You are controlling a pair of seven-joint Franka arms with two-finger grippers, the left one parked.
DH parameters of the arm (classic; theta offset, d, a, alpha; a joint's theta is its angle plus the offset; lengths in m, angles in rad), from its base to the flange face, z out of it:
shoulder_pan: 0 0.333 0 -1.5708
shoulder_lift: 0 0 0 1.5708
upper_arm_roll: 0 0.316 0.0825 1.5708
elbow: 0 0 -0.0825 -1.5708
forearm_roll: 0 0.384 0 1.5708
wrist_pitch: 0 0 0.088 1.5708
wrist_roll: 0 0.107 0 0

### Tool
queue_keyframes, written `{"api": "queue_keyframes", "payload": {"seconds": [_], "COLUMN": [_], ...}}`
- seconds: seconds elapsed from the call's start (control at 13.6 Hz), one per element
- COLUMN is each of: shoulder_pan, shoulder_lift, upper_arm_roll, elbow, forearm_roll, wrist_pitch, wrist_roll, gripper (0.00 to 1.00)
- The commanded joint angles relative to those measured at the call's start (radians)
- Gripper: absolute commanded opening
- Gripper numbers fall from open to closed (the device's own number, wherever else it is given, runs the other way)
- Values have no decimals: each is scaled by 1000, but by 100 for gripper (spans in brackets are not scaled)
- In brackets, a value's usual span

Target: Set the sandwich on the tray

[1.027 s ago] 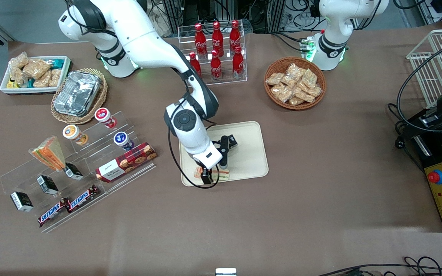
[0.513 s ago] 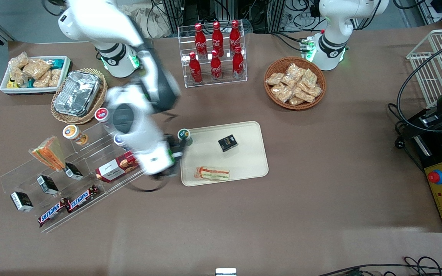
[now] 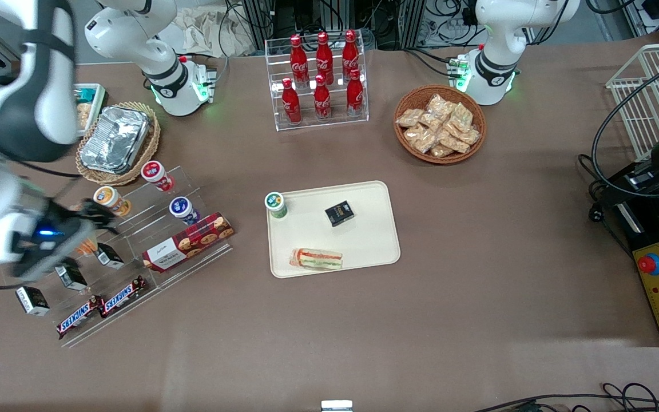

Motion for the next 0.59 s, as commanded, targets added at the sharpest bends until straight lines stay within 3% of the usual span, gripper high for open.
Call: {"api": "queue_keyframes", "payload": {"seconds": [0.0, 0.37, 0.51], "shoulder_pan": [18, 22, 24], "shoulder_lift": [-40, -80, -111], "upper_arm_roll": [-58, -99, -96], "elbow": [-10, -8, 4], "forearm_roll": [1, -12, -79], "wrist_pitch": [-76, -183, -231], "wrist_roll": [160, 334, 493], "gripper": [99, 99, 99]}}
